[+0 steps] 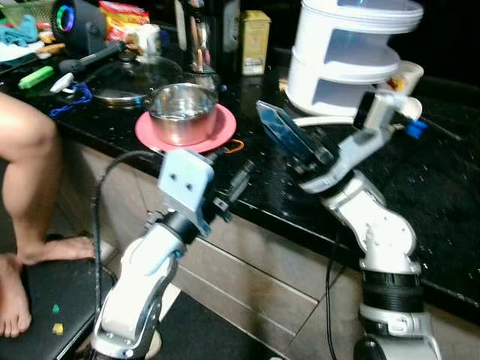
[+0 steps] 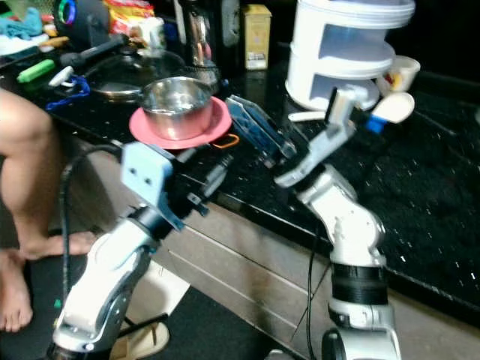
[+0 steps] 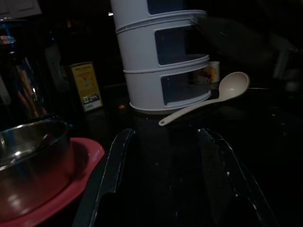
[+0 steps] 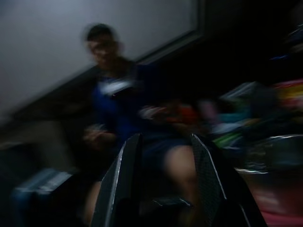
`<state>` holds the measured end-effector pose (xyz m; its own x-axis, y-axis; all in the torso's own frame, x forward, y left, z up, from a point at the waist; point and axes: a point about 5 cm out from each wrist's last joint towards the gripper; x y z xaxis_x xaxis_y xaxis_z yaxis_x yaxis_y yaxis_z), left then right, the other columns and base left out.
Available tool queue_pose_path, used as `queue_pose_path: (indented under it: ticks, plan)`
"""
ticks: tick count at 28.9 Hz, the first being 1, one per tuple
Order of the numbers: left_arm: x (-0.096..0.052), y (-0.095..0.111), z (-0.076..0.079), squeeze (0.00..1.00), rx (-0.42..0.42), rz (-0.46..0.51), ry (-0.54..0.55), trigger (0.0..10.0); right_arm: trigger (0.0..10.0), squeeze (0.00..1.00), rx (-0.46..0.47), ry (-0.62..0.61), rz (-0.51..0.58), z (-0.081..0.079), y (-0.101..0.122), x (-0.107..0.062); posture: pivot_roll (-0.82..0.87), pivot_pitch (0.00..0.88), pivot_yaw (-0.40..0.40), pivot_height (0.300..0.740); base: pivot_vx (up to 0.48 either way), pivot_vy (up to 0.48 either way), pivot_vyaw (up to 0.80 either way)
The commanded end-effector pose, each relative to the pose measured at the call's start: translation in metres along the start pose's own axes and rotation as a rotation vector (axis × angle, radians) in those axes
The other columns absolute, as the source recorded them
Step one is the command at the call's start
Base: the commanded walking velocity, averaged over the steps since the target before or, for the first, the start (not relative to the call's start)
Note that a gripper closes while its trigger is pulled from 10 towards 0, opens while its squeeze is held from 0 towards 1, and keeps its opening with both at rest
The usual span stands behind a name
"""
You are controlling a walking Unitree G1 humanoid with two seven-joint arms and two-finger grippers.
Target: Kitchen organization
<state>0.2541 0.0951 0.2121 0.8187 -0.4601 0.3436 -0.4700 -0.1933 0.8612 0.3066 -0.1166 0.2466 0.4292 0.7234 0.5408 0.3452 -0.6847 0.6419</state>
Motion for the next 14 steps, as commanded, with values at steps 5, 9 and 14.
queue_pose_path:
  ticks: [5,9,14]
  plan:
    - [-0.011,-0.014,-0.034,0.0,0.135,-0.161,0.217,10.0,10.0,0.0,-0.169,-0.146,-0.102,0.014,-0.001,-0.002,0.04,0.006,-0.023,0.732,0.0,0.0,-0.32]
    - [-0.017,-0.017,-0.049,0.0,0.175,-0.202,0.283,10.0,10.0,0.0,-0.191,-0.194,-0.127,0.02,-0.005,-0.003,0.05,0.007,-0.032,0.732,0.0,0.0,0.0]
    - [-0.021,-0.016,-0.079,0.0,0.282,-0.229,0.353,10.0,10.0,0.0,-0.227,-0.312,-0.129,0.035,-0.011,-0.003,0.05,0.01,-0.041,0.732,0.0,0.0,0.0]
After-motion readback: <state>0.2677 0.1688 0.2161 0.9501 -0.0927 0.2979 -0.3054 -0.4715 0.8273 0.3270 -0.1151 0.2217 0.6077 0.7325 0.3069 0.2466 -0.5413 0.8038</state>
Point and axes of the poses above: a point about 5 cm out from each wrist's last joint towards the gripper, its own x axis pointing out of the wrist towards the gripper, its own y axis along the axis of the wrist's last joint, z = x × y, and after that the axes turned 15 degrees about x, right-handed
